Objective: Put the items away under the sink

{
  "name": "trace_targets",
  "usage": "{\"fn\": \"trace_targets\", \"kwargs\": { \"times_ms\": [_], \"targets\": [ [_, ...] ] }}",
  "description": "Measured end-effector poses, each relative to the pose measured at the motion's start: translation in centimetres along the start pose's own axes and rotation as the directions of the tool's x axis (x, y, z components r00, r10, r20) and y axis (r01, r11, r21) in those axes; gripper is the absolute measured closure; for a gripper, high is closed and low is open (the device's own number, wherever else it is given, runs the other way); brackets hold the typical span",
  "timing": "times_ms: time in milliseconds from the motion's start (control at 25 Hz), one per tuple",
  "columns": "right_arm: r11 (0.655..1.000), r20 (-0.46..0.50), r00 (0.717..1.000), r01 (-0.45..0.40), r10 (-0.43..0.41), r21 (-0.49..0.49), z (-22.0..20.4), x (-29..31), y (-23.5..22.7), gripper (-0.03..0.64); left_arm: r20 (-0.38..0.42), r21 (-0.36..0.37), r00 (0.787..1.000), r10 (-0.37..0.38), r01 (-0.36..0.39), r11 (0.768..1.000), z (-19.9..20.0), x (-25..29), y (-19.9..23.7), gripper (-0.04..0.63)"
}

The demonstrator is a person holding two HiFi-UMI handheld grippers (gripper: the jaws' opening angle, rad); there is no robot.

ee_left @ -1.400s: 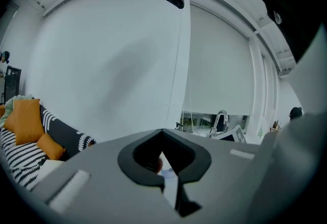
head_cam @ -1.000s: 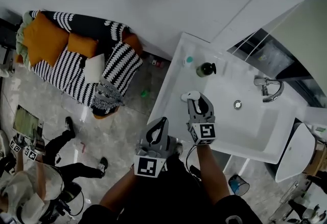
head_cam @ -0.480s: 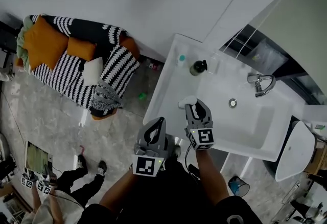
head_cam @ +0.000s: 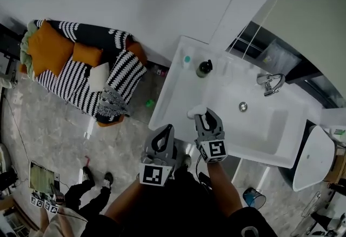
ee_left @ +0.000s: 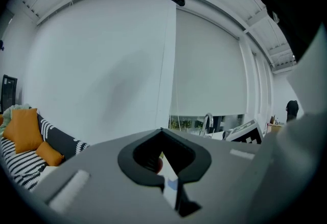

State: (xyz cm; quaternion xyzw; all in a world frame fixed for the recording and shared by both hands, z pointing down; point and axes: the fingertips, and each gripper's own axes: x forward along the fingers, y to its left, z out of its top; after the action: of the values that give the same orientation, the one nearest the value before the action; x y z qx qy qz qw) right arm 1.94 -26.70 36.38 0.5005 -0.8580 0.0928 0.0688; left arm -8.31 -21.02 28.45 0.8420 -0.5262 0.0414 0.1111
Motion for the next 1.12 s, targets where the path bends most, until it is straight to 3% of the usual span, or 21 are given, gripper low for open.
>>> {"fn": "trace_targets", "kwargs": {
  "times_ms": [400,1120],
  "targets": [
    [1.0,0.041,0.999,0.016,-0.016,-0.007,2.2,-4.1,0.3,0.508,0.021,0.041,0.999,-0.025,0.024,0.999,1.4,-1.3,-2.8,0.588],
    [0.999,0.099,0.995,0.032,-0.03,-0.018,4.0,-13.2,1.1,0.509,0.063,0.038,0.994,-0.086,0.083,0.996,2.4,-4.9,-9.6,0.588]
  ]
}}
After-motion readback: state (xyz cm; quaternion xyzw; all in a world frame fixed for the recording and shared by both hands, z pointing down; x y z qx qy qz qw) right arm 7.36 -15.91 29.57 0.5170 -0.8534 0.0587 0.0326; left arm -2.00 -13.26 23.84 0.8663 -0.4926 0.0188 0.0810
